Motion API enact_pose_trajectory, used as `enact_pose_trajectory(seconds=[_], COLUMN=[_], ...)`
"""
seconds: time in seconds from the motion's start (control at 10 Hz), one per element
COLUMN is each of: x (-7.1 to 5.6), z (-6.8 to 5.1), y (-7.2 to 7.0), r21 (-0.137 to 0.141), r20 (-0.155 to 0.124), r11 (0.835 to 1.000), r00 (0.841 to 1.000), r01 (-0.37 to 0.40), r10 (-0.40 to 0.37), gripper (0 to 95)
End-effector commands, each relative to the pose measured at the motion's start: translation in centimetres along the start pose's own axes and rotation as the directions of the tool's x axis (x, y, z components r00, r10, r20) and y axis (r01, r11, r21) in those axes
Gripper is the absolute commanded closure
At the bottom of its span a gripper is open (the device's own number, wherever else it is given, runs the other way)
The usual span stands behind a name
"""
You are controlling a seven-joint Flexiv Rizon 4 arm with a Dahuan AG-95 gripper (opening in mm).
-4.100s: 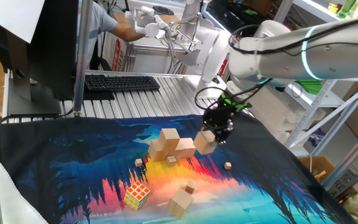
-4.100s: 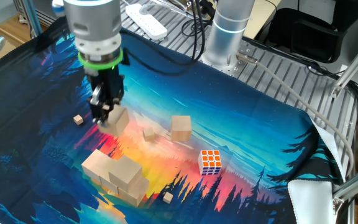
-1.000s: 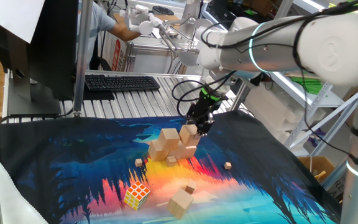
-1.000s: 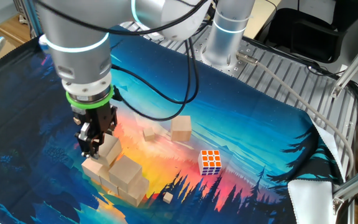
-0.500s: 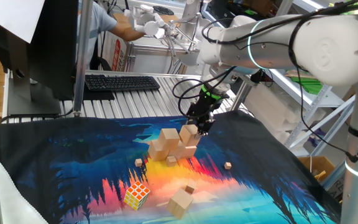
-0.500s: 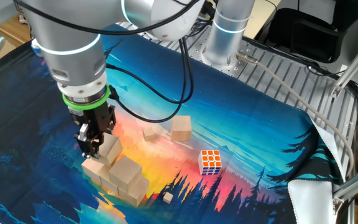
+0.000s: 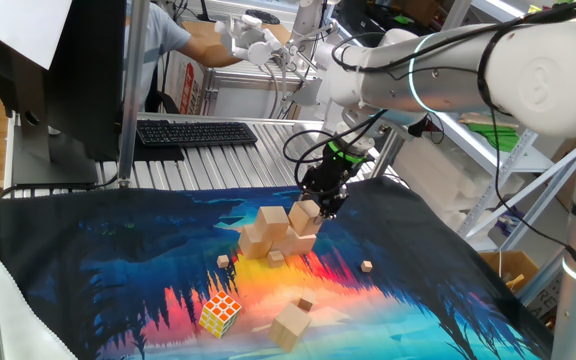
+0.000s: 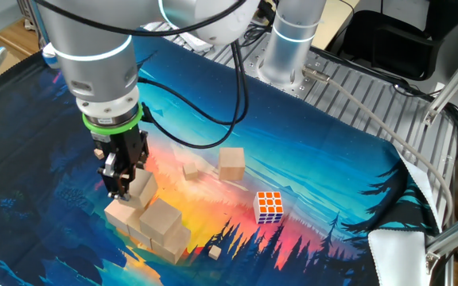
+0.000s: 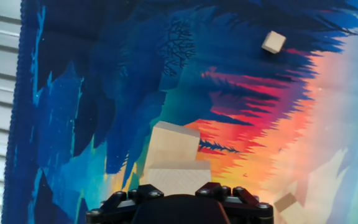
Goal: Stack the blocks into a pyramid shape
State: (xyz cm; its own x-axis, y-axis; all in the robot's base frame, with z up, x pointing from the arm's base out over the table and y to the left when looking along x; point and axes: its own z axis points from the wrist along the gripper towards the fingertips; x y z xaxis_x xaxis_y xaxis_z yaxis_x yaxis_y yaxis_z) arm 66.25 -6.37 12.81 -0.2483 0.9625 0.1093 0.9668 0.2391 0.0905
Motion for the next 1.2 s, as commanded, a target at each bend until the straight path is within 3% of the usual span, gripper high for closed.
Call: enact_pose_trajectory(seconds=[0.1, 0.5, 0.7, 1.0, 1.2], x=[-0.1, -0.4, -0.3, 0.0, -0.1], z=[0.0, 0.1, 0.6, 1.8, 2.0], y=[0.3, 1.0, 1.3, 2.0, 2.2], r21=[-0.016, -0.06, -0.07, -0.062, -0.061], r20=[0.02, 0.078, 0.077, 0.067, 0.064], r11=[0.996, 0.968, 0.959, 0.953, 0.953], r00=[0.996, 0.966, 0.957, 0.951, 0.951], r01=[-0.092, -0.242, -0.273, -0.298, -0.298], r10=[0.092, 0.246, 0.278, 0.302, 0.302], gripper=[95.0, 95.0, 95.0, 95.0, 95.0])
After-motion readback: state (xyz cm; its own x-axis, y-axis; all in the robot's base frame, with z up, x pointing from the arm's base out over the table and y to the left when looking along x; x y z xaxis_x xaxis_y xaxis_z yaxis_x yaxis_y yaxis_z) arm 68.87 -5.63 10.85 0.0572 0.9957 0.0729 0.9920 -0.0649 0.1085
